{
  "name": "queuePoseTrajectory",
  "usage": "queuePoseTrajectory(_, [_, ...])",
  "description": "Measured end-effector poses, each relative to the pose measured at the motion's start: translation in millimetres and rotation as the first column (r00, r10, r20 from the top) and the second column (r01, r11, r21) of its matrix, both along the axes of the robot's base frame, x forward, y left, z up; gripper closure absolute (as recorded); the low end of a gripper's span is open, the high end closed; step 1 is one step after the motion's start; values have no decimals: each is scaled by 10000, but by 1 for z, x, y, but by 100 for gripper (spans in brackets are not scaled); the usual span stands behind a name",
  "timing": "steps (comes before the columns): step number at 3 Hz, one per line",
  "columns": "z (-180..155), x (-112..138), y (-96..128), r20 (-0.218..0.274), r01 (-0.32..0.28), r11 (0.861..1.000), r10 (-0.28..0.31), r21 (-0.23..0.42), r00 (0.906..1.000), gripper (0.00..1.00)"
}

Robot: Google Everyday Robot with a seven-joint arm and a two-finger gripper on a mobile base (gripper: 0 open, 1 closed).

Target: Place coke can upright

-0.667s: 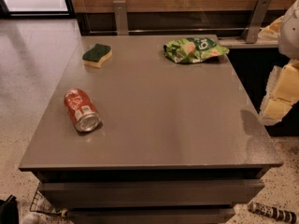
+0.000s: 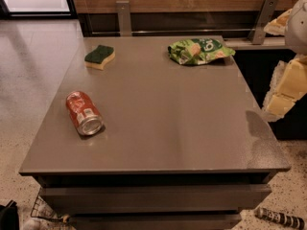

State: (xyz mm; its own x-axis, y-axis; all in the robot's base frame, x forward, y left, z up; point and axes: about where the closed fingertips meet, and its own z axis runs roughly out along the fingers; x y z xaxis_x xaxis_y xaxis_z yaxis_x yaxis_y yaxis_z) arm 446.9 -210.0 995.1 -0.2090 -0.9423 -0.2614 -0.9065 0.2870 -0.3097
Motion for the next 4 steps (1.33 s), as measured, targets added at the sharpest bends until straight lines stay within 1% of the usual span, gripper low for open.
queuePoseTrajectory(1, [-1, 34, 40, -178, 22, 9940, -2, 1092, 9998, 0])
queuePoseTrajectory(2, [-10, 78, 101, -706, 531, 9730, -381, 2247, 9968, 0])
queuePoseTrajectory(3, [-19, 103, 154, -1371, 1260, 9585, -931, 2559, 9862, 0])
queuePoseTrajectory(4, [-28, 106, 193, -1779, 2014, 9579, -1659, 2047, 9700, 0])
